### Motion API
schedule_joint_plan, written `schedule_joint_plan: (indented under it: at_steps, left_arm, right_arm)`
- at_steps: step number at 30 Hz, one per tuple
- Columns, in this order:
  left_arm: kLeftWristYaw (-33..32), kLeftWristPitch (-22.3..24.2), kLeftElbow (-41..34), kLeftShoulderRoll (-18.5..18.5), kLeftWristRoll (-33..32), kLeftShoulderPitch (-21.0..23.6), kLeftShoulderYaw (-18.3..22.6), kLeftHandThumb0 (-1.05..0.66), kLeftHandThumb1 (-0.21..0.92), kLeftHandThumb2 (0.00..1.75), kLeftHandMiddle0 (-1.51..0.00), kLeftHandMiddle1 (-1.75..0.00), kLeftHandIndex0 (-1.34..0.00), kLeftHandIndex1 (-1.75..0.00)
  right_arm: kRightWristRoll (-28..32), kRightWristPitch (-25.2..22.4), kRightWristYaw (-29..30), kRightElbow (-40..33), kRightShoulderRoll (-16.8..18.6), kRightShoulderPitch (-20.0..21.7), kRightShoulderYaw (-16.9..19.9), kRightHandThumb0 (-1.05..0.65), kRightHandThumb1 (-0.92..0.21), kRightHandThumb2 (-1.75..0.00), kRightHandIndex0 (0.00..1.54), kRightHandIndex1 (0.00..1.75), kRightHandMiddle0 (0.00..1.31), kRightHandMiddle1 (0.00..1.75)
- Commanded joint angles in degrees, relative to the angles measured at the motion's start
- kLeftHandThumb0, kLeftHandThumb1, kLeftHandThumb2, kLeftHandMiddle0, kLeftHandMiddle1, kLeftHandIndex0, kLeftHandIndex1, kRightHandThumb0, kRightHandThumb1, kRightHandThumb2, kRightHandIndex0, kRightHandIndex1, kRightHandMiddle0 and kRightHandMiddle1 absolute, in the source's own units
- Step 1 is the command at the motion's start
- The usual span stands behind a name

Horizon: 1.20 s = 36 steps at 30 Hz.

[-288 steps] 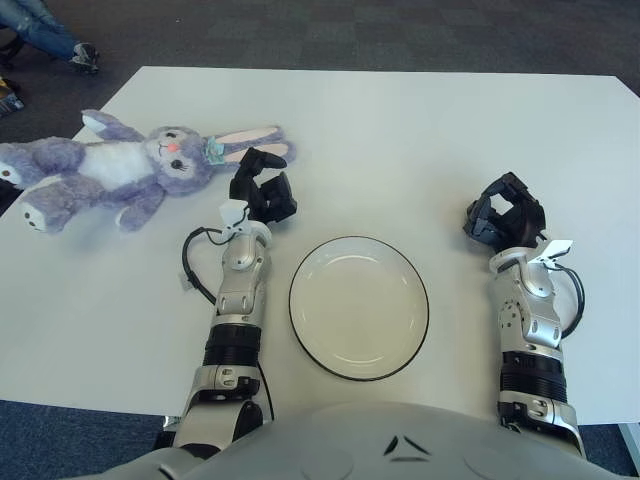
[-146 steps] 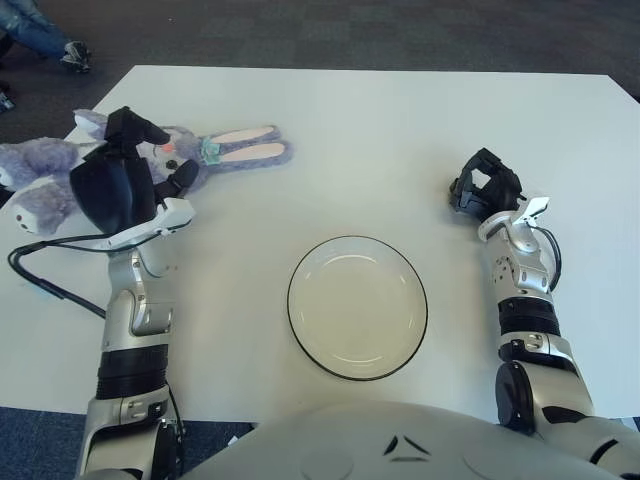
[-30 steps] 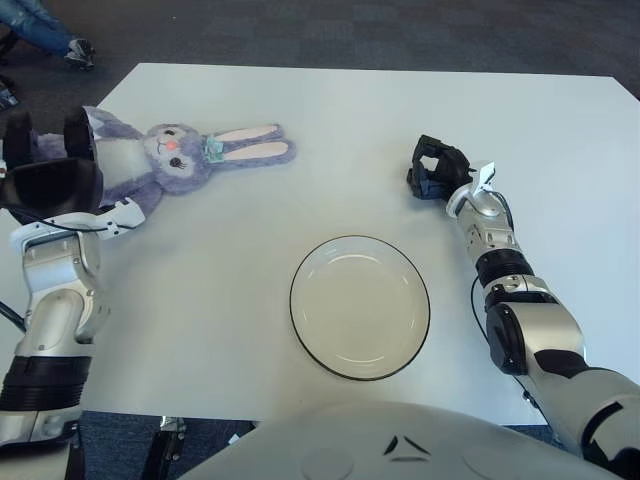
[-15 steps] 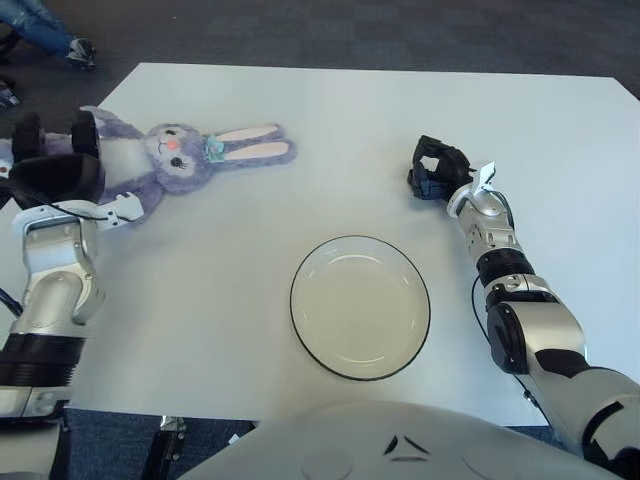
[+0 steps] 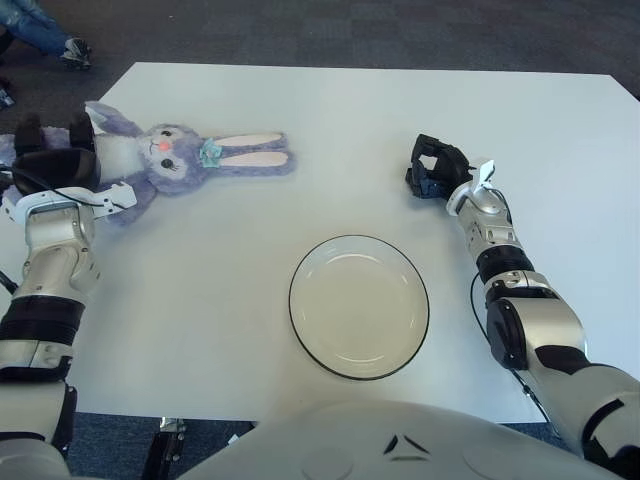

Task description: Put the doll into the plate.

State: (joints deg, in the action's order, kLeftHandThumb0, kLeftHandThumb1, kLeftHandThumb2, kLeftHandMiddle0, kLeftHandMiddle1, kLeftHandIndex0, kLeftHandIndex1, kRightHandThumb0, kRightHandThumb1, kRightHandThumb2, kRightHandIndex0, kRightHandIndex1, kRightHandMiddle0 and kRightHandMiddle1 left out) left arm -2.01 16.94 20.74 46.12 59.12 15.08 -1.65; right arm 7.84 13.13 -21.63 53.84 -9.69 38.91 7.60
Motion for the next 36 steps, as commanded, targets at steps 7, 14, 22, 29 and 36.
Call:
schedule_joint_plan:
  at_steps: [7,14,22,29,36]
  left_arm:
    - [-2.95,-1.41,6.09,1.36,-2.78,3.26,-2.6,-0.7,0.35,0.89,-0.02,-0.01,0.0,-0.16]
    - [-3.65,-0.93,8.04,1.64,-3.71,4.33,-4.01,-0.66,0.32,0.92,-0.04,-0.02,0.0,-0.17]
    - [-5.94,-0.05,10.08,1.32,-4.63,5.4,-4.82,-0.59,0.26,0.98,-0.06,-0.05,0.0,-0.28]
    - [-8.65,-0.08,11.12,1.11,-5.99,5.84,-5.1,-0.53,0.23,1.02,-0.09,-0.09,0.0,-0.36]
    - [-9.61,-4.36,16.36,1.36,-10.13,7.95,-5.03,-0.42,0.17,1.11,-0.01,-0.36,0.0,-0.47]
  right_arm:
    - [0.34,-1.48,0.05,2.18,-0.3,-0.47,0.83,-0.54,-0.17,-1.49,1.29,1.75,0.73,1.75]
    - [0.69,-1.52,-0.44,2.41,-0.24,-0.43,1.41,-0.54,-0.17,-1.5,1.29,1.75,0.73,1.75]
    - [1.17,-1.49,-0.79,2.85,-0.13,-0.29,2.16,-0.54,-0.17,-1.5,1.28,1.75,0.74,1.75]
    - [1.29,-1.67,-1.1,2.75,-0.09,-0.31,2.49,-0.54,-0.16,-1.5,1.28,1.75,0.74,1.75]
    - [1.23,-2.41,-1.17,2.39,-0.3,-0.4,2.58,-0.54,-0.16,-1.51,1.28,1.75,0.74,1.75]
